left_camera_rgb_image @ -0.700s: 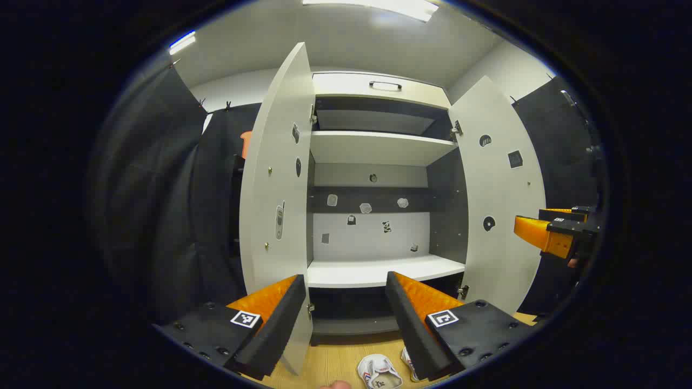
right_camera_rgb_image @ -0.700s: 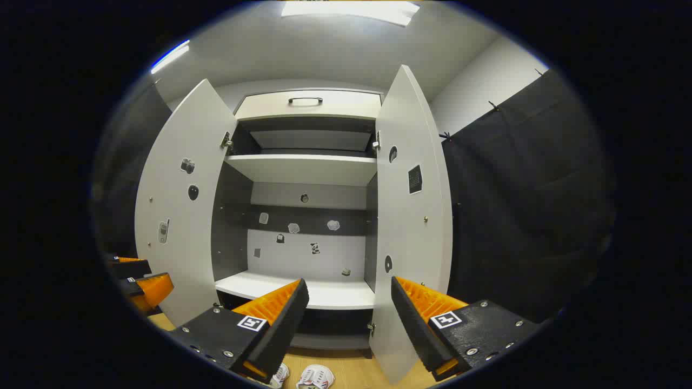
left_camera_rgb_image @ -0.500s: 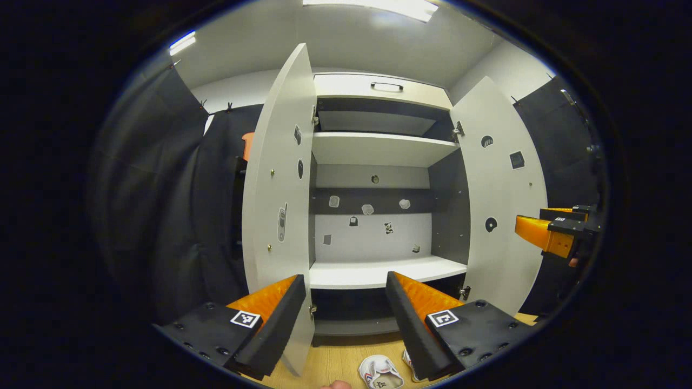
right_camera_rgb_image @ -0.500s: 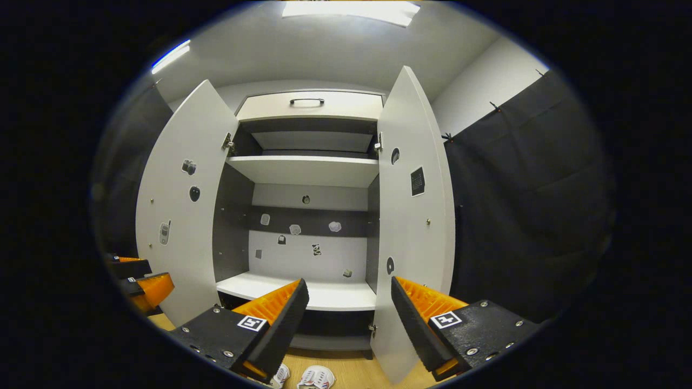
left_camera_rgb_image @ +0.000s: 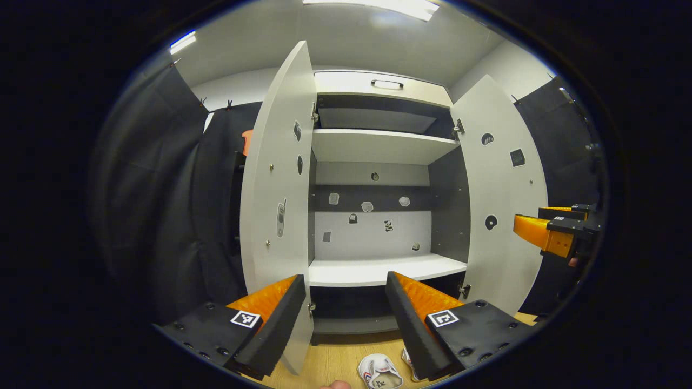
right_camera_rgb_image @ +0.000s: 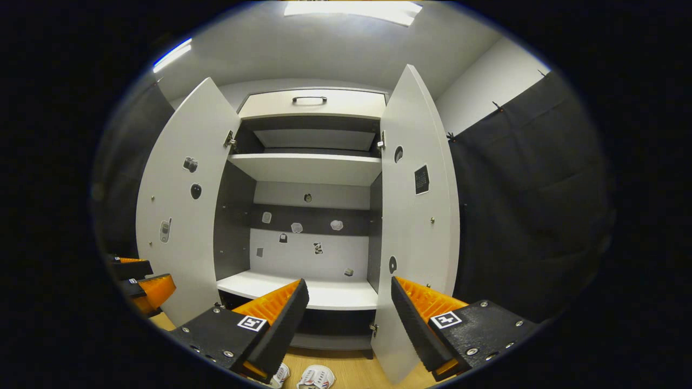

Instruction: Grab one shoe with the right hand and put it into the shoe cabinet, grab the other shoe with the left hand and put it into the shoe cabinet; then close the right door with the right hand and the left door with the left hand.

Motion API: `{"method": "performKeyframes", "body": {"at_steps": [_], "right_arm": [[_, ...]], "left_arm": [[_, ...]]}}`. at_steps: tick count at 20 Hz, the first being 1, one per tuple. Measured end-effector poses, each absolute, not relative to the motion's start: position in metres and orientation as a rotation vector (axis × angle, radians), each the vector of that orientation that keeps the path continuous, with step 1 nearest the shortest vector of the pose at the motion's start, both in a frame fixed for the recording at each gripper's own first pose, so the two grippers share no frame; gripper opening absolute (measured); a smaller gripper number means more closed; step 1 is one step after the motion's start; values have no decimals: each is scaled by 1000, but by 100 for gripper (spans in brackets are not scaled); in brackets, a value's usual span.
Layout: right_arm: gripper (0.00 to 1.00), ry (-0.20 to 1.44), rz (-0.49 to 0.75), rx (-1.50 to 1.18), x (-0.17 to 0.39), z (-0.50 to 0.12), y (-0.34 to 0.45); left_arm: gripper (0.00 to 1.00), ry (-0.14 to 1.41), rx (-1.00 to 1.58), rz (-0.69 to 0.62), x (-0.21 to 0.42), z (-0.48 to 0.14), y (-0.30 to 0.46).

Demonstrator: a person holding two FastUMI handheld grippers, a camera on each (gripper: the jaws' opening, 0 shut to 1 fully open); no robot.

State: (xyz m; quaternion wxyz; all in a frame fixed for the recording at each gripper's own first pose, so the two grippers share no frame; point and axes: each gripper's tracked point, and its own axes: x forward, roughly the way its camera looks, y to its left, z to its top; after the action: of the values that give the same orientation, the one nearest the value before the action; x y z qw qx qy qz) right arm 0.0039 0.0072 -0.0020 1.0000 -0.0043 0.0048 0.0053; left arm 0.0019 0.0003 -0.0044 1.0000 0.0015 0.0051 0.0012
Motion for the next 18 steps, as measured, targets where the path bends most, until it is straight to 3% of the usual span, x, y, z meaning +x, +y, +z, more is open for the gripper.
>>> {"method": "performKeyframes", "body": {"at_steps": [1, 2, 7, 18], "right_arm": [[98, 13, 12, -9, 5, -3, 9], [94, 16, 13, -10, 5, -4, 9], [94, 57, 26, -36, 19, -34, 18], [94, 540, 87, -56, 3, -309, 43]], "left_arm": [[96, 9, 6, 1, 2, -5, 0], [96, 8, 9, -1, 2, -5, -1], [96, 8, 3, -1, 6, -6, -2], [96, 49, -17, 31, 3, -31, 8]]}}
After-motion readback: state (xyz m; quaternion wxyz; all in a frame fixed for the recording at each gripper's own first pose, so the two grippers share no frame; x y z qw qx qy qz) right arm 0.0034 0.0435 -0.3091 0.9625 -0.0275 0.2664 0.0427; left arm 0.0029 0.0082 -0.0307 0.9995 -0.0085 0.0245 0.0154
